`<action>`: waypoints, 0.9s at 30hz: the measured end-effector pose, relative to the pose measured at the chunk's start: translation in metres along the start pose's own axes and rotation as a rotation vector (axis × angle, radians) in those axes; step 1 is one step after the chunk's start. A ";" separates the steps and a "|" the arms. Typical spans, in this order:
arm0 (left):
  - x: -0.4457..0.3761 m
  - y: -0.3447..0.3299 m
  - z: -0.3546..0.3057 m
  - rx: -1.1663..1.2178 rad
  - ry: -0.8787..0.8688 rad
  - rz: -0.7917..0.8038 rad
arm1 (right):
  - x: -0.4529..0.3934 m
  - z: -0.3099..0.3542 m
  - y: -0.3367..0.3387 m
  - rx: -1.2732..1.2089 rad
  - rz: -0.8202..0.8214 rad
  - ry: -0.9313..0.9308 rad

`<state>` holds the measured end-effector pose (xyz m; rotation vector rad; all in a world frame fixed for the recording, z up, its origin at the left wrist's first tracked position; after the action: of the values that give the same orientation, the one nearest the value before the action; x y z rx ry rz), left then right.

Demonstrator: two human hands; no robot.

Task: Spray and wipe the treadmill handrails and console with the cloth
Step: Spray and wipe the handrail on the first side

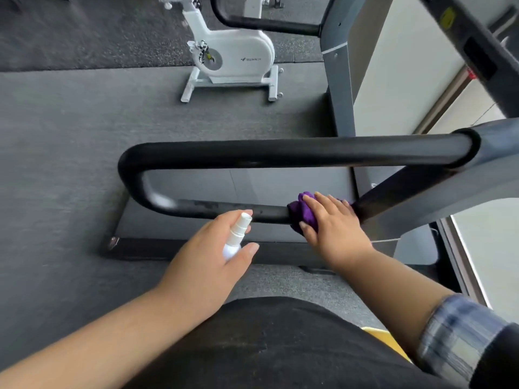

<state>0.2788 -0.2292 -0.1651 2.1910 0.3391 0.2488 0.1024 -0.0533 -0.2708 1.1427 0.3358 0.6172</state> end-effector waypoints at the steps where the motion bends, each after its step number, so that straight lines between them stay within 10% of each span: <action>1: 0.001 0.000 0.001 -0.018 0.006 0.005 | 0.001 0.005 -0.005 0.028 -0.028 0.009; 10: 0.011 -0.007 0.012 -0.095 0.033 0.022 | -0.039 0.101 -0.029 -0.050 0.039 0.222; 27: 0.037 0.034 0.072 -0.063 0.184 -0.006 | -0.059 0.086 -0.030 0.130 0.061 0.274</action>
<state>0.3401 -0.2903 -0.1788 2.1097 0.4343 0.4532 0.1114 -0.1608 -0.2680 1.1974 0.5833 0.8181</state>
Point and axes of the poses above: each hand's wrist, its own x-axis away from the middle knuckle, its own y-axis out of the back of the hand, z = x × y, the point moved 5 cm from there along -x, towards the middle knuckle, and after that the axes turned 7 degrees about -x, right-handed, at the moved point
